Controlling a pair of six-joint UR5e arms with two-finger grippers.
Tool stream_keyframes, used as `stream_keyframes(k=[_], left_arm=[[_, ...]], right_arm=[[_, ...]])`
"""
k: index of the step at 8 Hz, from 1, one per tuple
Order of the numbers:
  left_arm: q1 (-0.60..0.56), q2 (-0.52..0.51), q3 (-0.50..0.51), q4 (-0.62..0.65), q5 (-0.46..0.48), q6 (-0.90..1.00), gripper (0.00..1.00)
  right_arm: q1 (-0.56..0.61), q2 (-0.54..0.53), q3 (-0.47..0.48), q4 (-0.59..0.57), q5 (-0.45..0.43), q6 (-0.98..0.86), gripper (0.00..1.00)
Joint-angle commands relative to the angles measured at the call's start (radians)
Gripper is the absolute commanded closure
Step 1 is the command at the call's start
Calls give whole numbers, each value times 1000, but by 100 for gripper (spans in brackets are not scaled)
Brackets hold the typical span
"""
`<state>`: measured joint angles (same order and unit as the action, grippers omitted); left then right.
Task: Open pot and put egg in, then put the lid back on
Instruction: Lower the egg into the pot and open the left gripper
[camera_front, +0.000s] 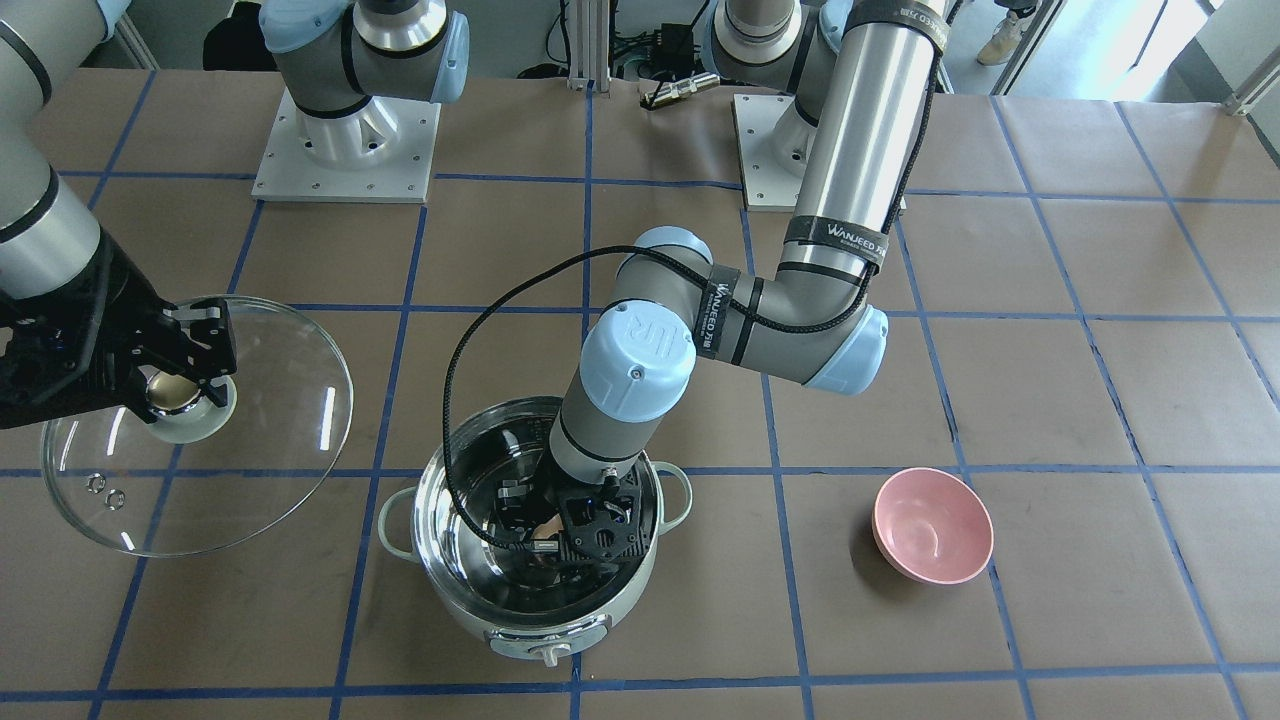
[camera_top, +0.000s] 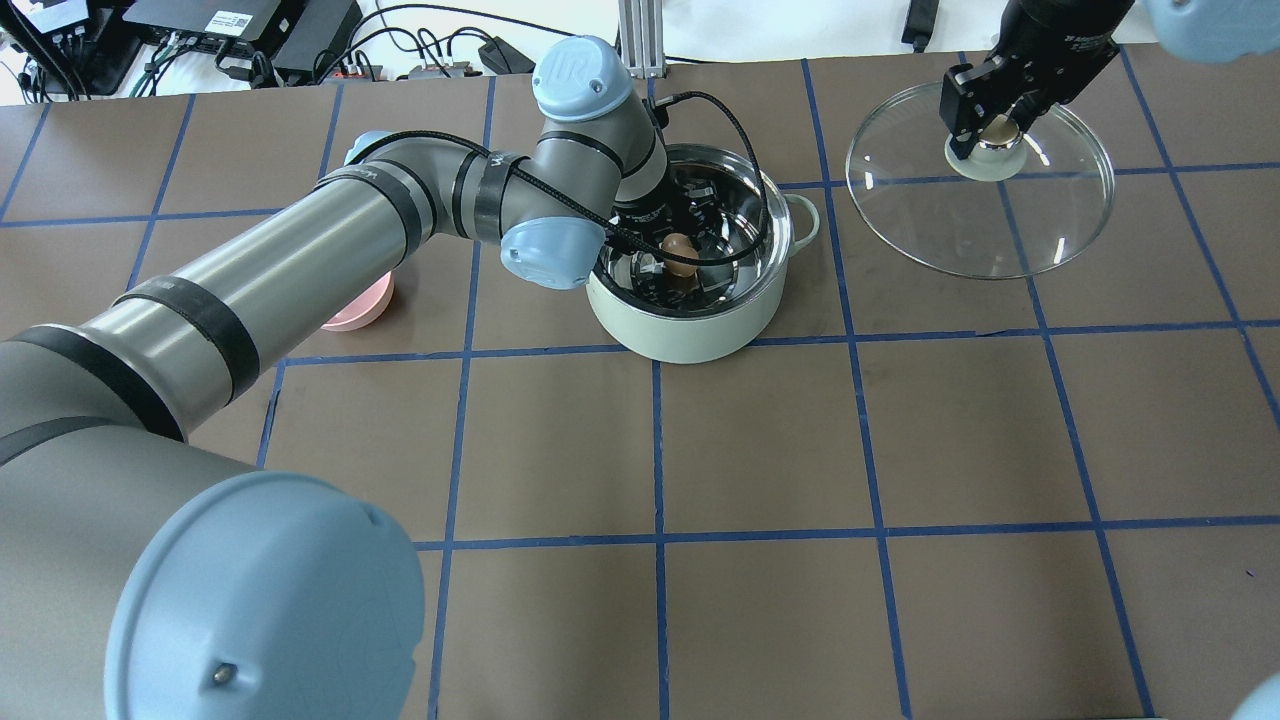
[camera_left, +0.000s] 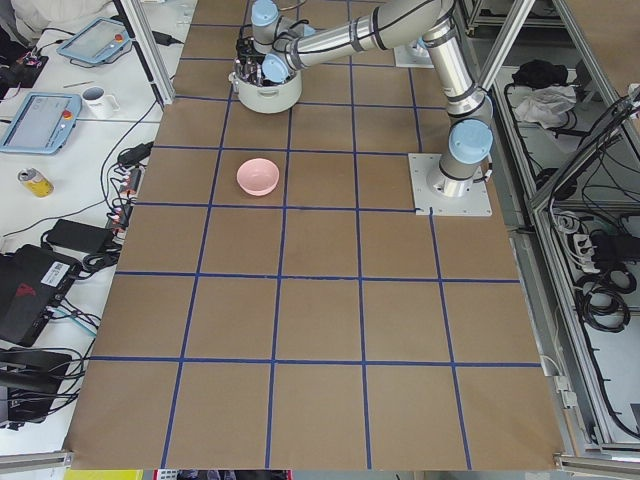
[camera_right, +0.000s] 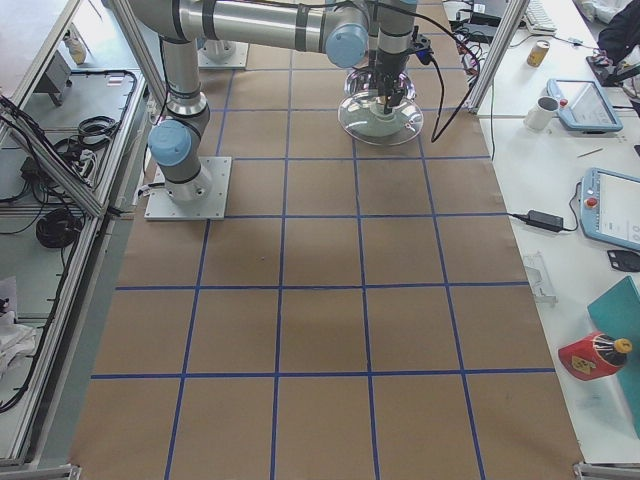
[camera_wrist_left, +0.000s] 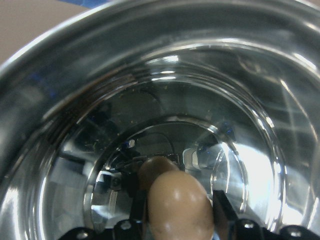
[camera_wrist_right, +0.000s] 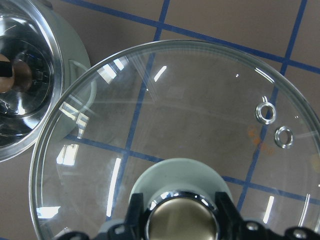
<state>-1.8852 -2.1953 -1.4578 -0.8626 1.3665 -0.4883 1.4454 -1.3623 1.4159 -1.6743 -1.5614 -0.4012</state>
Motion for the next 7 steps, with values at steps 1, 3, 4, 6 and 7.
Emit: stream_keyframes(k=[1,3,4,6,7], left_arm=[[0,-1,-3,4,-6,-21,79],[-3,-1,-3,10,-6,-24,49],[-5,-1,-3,10,-3,-24,28],[-5,-1,-3,10,-1,-21,20],[-5,2,-3,10,-1,-21,14]], right_arm=[[0,0,0,1,0,-2,100],[-2,0,0,2,1,-2,100],[-3,-1,0,2,3,-4,100],[-3,-1,0,2,4,-2,100],[-3,-1,0,2,4,-2,100]])
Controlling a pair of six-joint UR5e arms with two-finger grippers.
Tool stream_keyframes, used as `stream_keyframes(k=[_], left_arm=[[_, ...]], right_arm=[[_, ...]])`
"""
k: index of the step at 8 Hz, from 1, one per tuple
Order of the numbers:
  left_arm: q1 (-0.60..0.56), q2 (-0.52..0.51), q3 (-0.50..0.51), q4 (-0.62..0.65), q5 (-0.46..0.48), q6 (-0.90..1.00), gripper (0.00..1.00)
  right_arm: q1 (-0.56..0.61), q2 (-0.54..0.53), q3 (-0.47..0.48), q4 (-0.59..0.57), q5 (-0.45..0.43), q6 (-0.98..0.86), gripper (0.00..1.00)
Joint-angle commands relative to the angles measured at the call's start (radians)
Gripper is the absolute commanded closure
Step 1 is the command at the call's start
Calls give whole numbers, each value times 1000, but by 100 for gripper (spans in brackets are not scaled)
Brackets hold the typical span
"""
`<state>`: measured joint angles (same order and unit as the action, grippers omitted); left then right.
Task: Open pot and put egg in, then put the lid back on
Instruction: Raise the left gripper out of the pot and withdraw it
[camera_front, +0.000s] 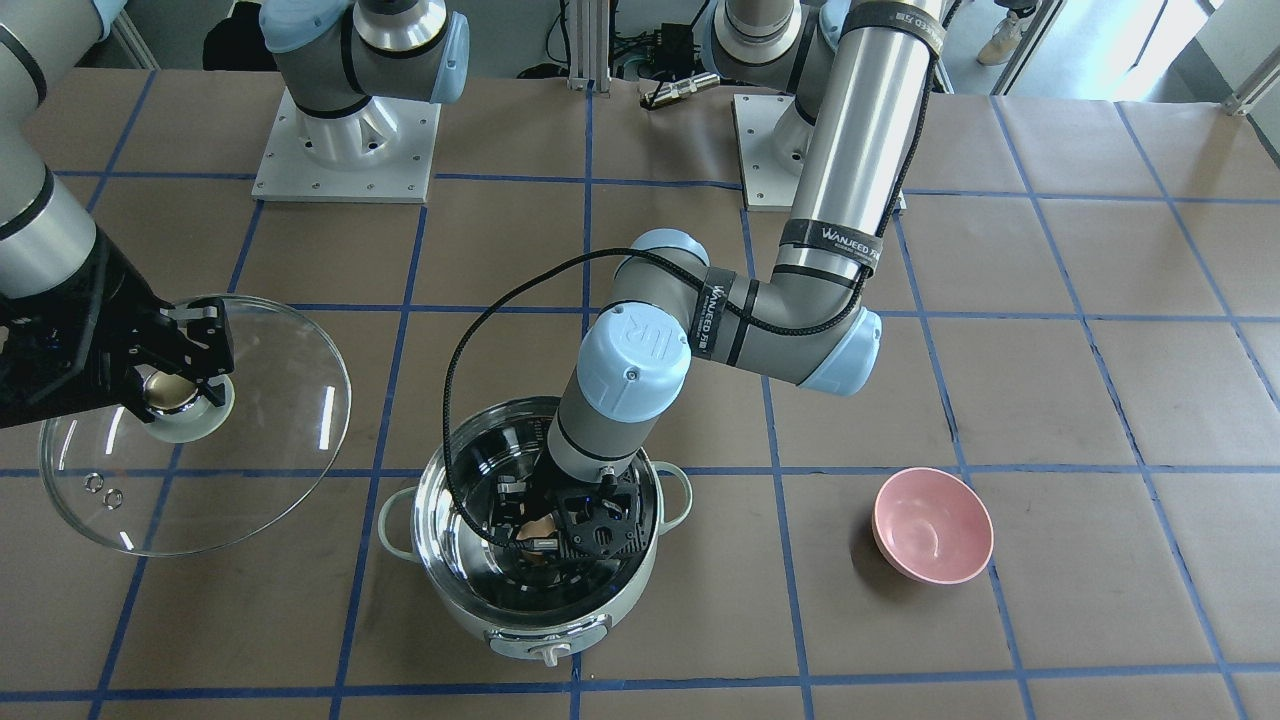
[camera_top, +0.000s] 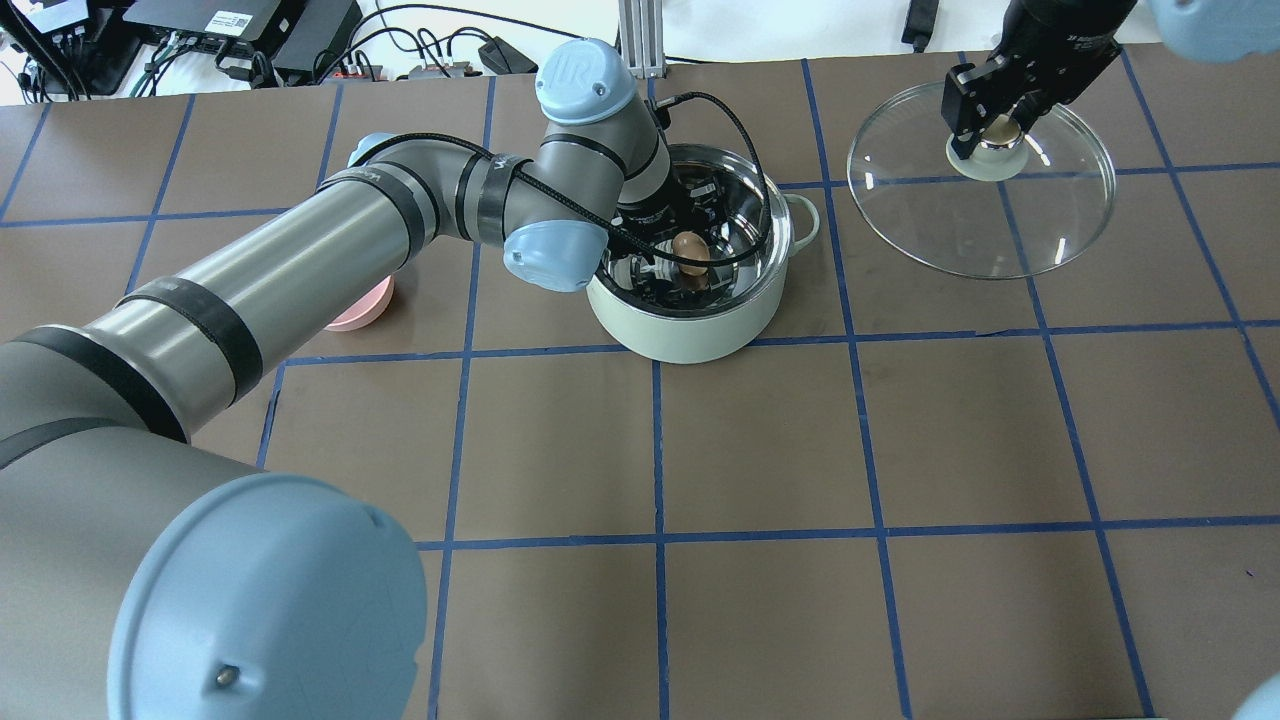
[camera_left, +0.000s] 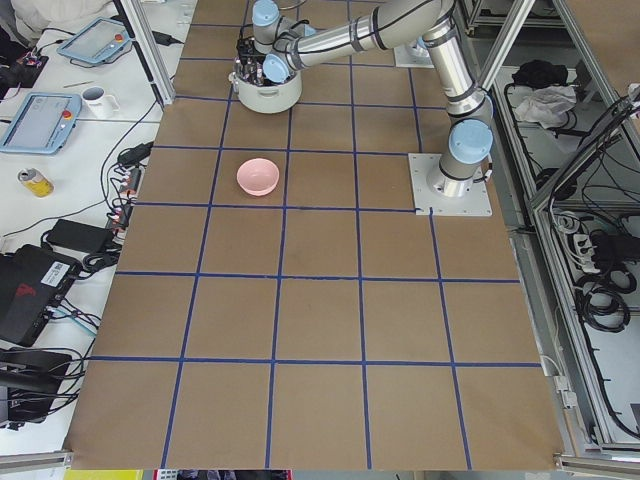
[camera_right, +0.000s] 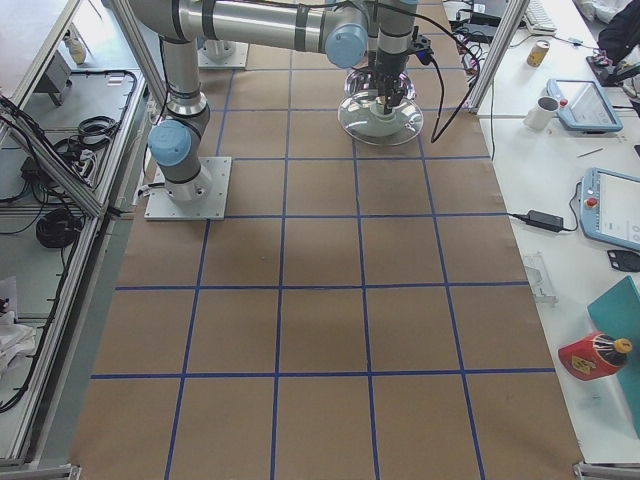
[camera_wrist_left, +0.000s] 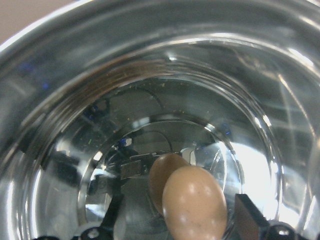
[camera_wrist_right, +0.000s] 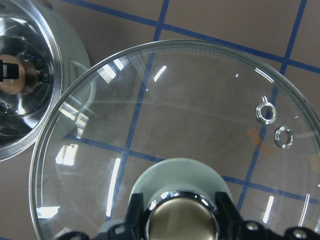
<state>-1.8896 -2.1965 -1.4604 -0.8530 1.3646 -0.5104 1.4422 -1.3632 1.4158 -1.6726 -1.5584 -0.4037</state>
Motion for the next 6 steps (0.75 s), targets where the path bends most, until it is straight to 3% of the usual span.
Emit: stream_keyframes(k=[1,3,6], left_arm=[[0,15,3,2,1,15,10],[1,108,14,-15,23,128,0],[10,255,29,-249,134,180,0]], right_arm=[[0,-1,0,2,4,2,100],[0,-1,0,-1,3,0,100],[0,-4,0,-3,4,3,100]])
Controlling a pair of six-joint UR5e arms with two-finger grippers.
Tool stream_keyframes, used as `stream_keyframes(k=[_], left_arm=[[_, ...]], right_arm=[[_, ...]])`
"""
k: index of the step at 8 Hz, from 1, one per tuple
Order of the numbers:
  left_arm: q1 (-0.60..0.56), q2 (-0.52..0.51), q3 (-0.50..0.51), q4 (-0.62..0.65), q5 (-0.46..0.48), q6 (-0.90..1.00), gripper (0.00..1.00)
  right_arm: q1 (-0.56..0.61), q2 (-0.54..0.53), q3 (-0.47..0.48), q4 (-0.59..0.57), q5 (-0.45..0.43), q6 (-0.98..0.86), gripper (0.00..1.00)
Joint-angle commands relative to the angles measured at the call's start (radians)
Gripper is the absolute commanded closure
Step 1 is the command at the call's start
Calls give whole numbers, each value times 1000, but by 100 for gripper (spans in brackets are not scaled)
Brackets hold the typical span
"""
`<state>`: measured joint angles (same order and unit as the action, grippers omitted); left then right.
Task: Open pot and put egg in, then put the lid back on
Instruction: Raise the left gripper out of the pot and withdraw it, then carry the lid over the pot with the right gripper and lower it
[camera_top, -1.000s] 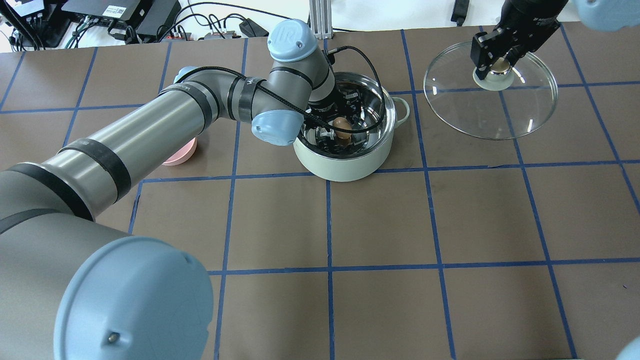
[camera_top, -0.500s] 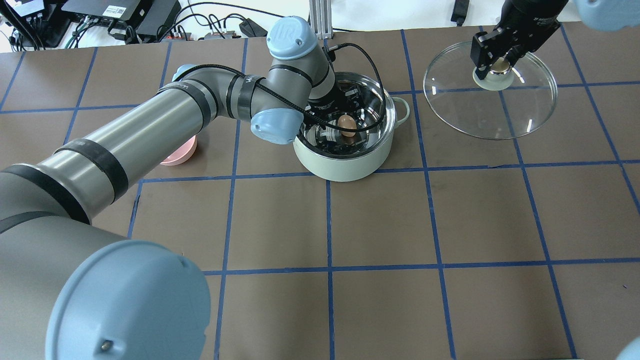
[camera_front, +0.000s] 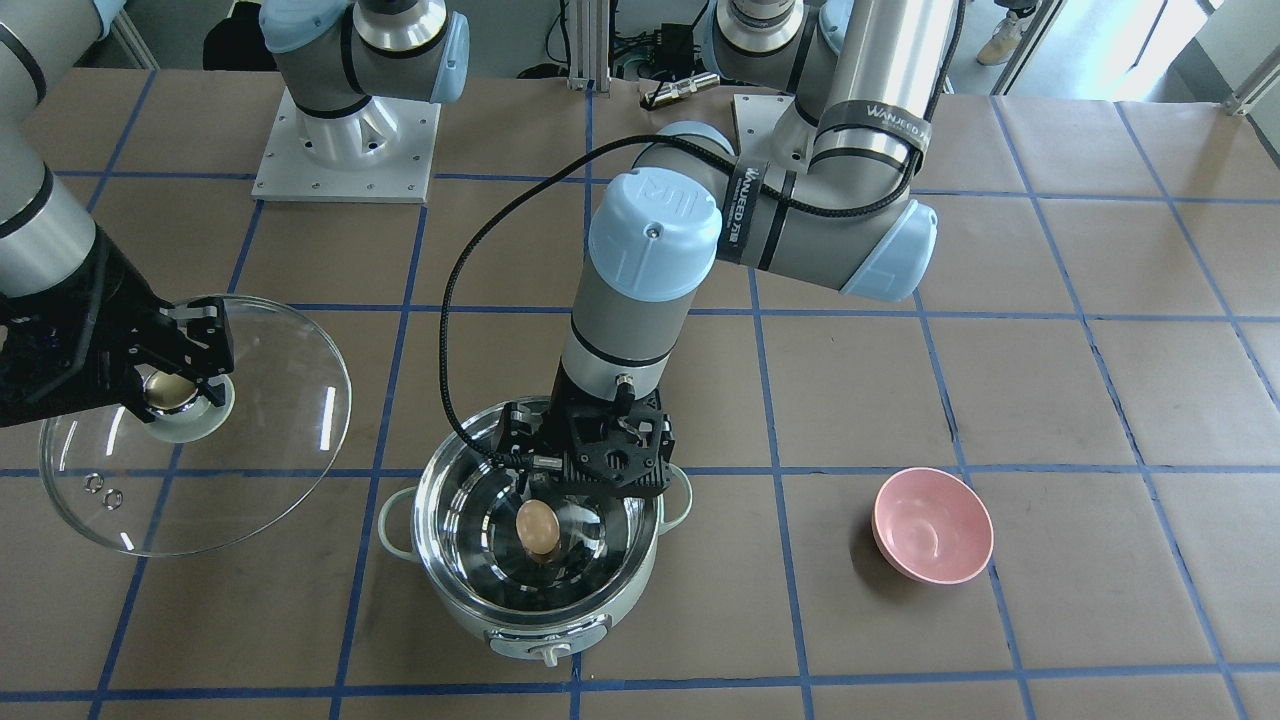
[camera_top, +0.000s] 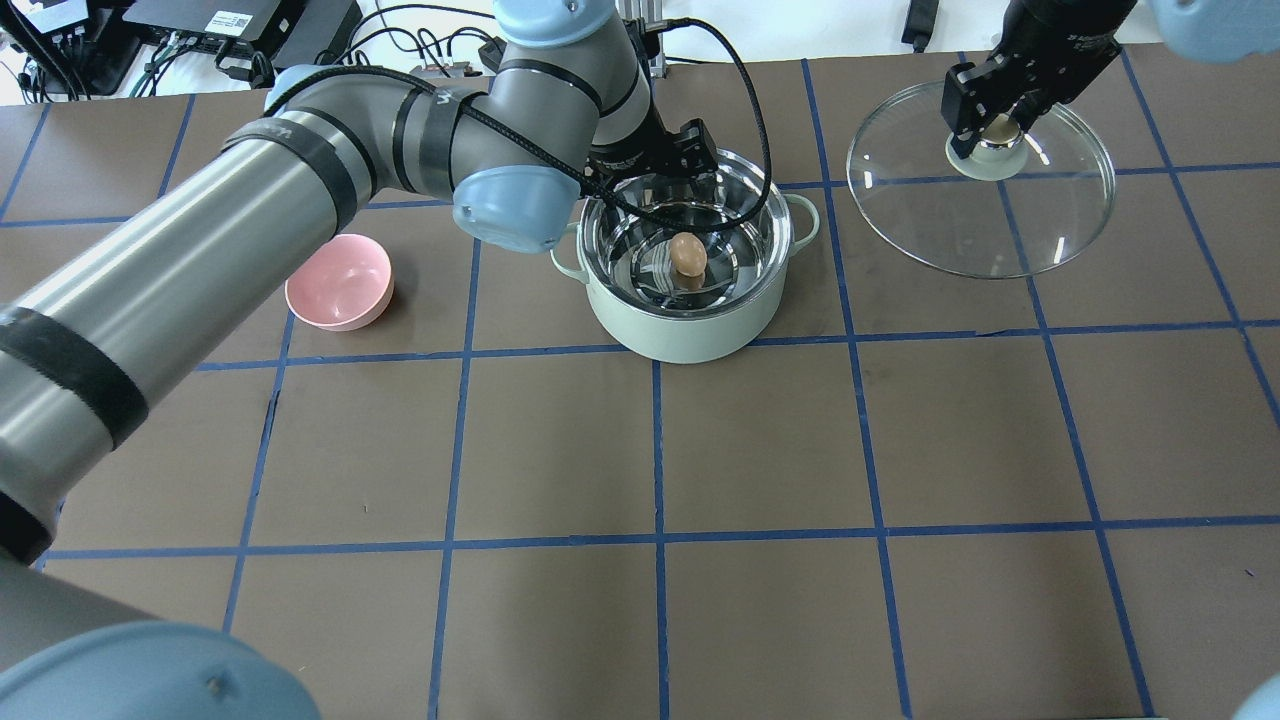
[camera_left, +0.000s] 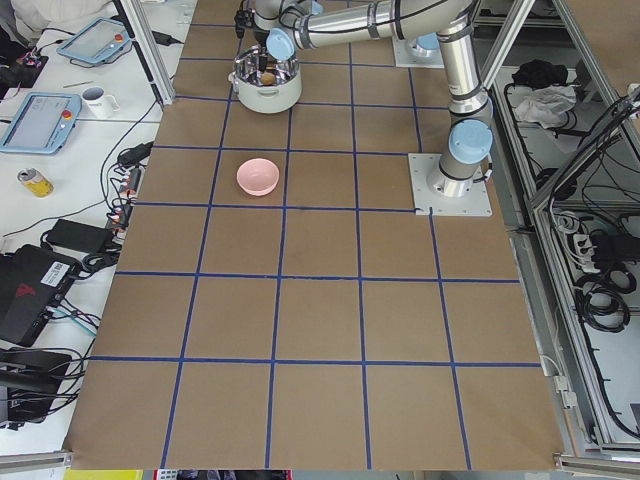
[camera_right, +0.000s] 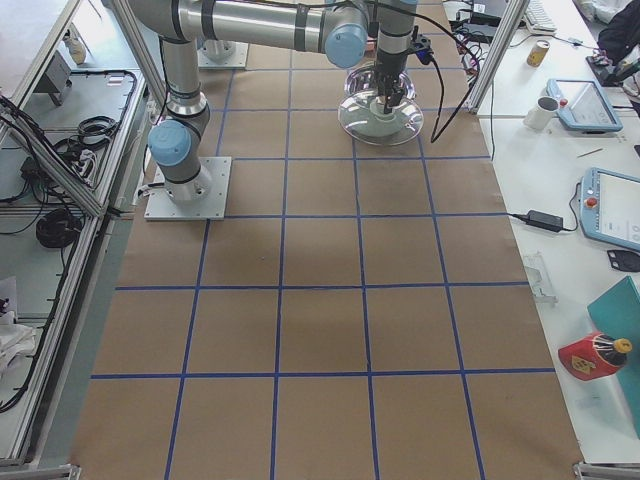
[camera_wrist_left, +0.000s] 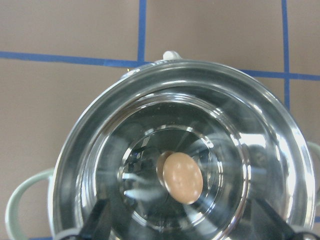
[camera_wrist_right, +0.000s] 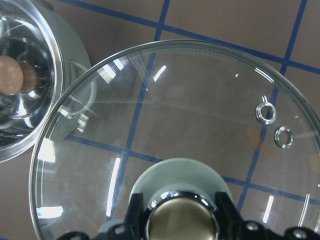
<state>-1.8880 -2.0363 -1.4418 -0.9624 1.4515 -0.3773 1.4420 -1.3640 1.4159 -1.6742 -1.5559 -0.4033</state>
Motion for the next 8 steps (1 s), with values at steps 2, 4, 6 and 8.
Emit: stream_keyframes(k=[2,4,6,8], left_arm=[[108,244,24,-357,56,185,0],[235,384,26,-549,56,316,0],[286,459,60,-610,128,381,0],[294,475,60,-645,119,382,0]], right_arm=[[17,-12,-5,-6,14,53,100],[113,-1,-14,-40,14,156,100],[225,43,-17,-102,10,294,100],[352,132,-38,-192,0,464,100]])
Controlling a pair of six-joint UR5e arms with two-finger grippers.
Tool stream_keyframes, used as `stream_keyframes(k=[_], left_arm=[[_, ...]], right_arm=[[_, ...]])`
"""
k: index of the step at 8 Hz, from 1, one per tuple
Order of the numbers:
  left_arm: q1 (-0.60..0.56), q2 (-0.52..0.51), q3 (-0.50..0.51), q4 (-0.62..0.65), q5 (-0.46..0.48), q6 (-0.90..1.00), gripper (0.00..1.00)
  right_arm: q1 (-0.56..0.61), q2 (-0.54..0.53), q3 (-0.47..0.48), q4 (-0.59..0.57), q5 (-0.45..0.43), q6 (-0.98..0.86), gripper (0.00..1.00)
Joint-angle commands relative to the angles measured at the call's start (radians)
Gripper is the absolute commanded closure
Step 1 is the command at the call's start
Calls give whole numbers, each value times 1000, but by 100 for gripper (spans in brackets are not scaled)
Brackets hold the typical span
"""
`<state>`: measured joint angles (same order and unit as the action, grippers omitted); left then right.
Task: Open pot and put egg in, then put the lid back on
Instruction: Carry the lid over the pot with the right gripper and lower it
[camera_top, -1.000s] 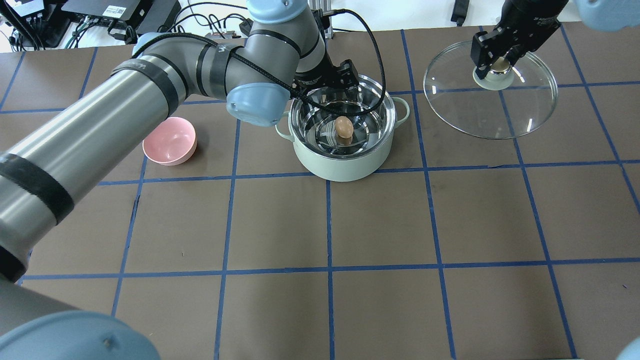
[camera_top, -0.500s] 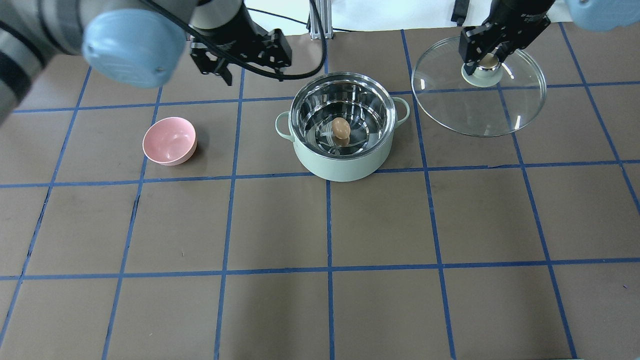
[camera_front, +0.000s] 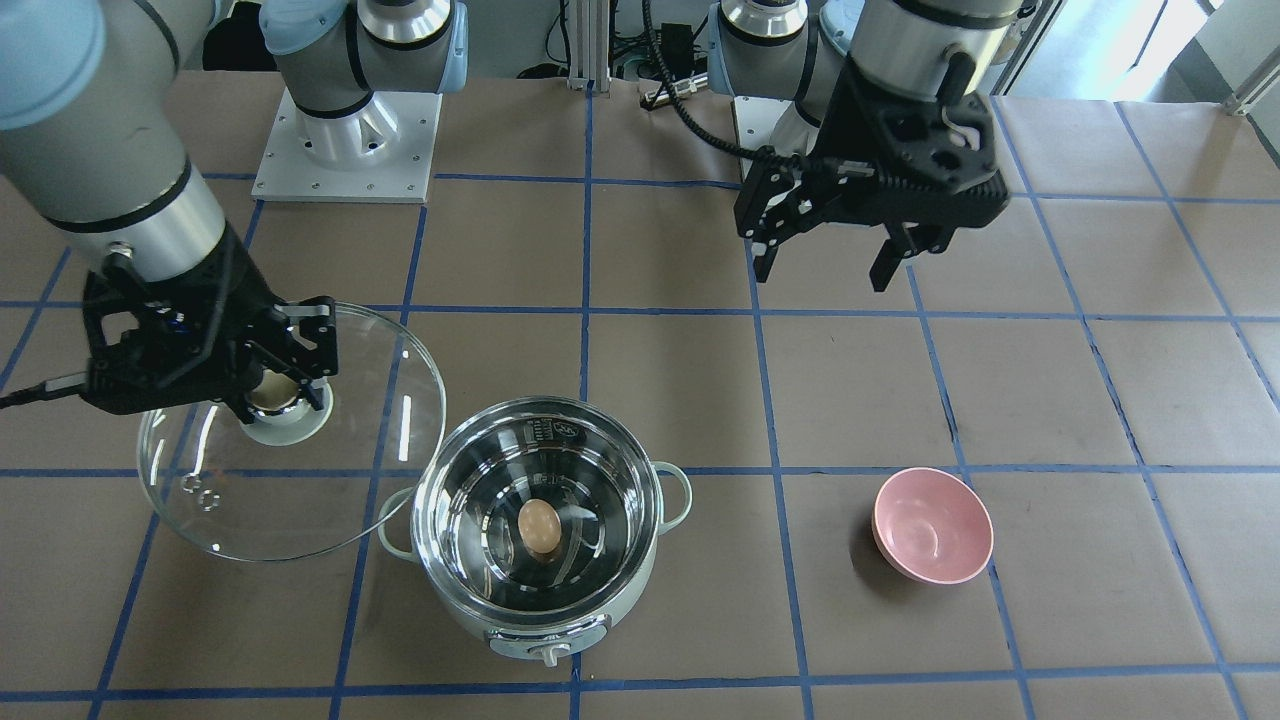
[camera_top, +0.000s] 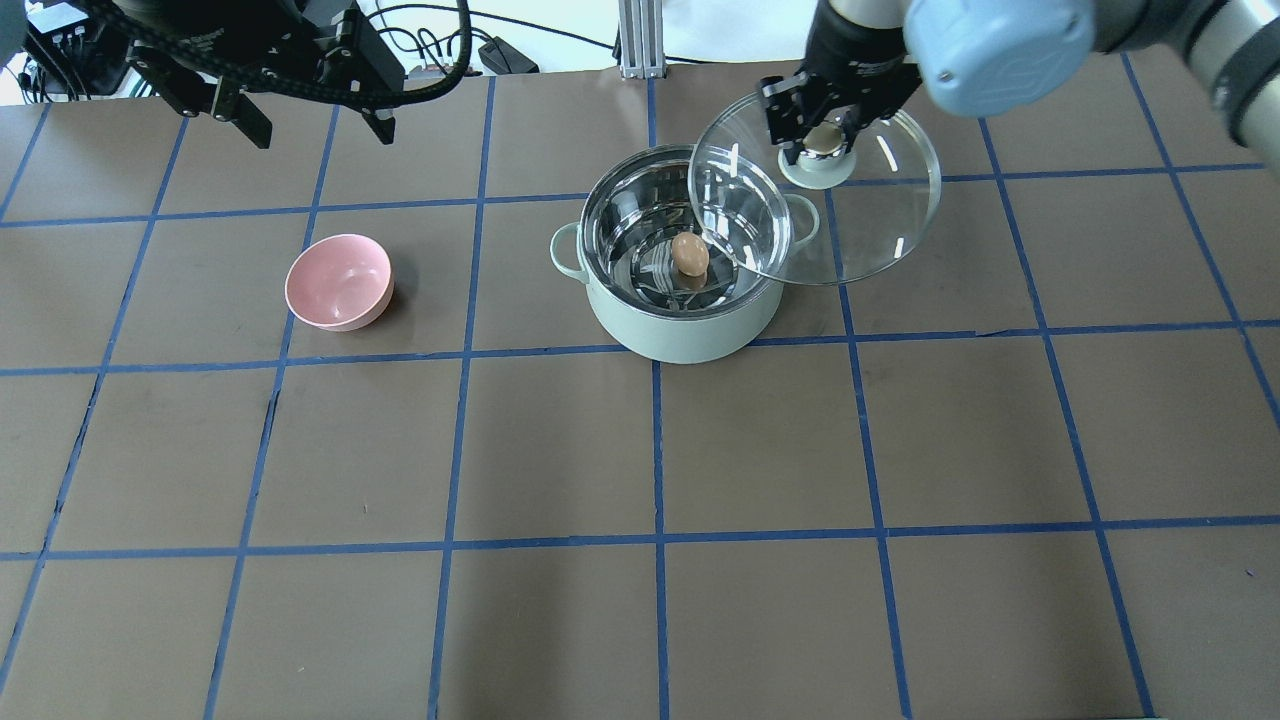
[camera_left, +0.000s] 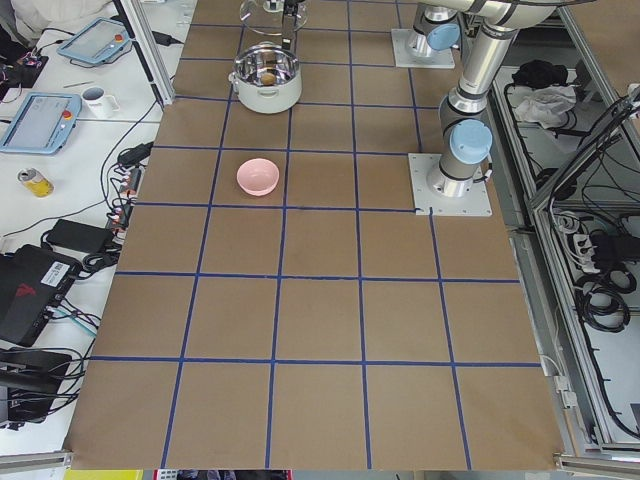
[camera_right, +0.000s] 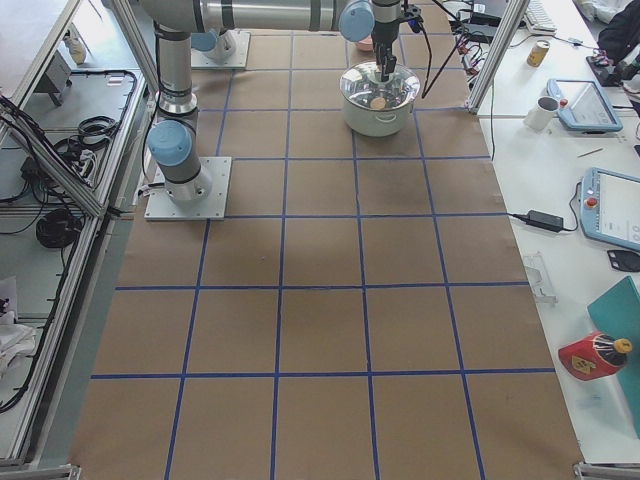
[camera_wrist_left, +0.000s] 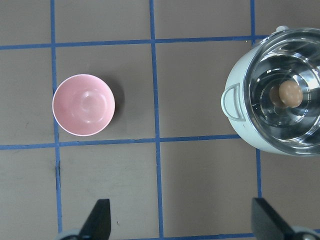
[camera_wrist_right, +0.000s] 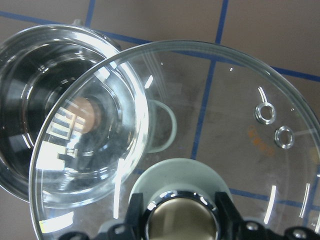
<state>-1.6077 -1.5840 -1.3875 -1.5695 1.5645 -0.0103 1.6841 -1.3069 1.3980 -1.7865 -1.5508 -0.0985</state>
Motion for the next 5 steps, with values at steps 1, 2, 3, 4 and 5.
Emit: stream_keyframes(k=[1,2,3,4,5], left_arm=[[23,22,5,-38,3,15,0],[34,7,4,-34,2,26,0],[52,-7,2,-32,0,26,0],[64,-19,-2,-37,3,27,0],[66,-28,-7,-35,2,27,0]], right_arm=[[146,112,-48,-88,-2,204,100],[163,141,-59,-114,1,245,100],[166,161,-59,-144,6,261,100],[166,173,-57,-149,9,263,100],[166,178,-57,-149,11,261,100]])
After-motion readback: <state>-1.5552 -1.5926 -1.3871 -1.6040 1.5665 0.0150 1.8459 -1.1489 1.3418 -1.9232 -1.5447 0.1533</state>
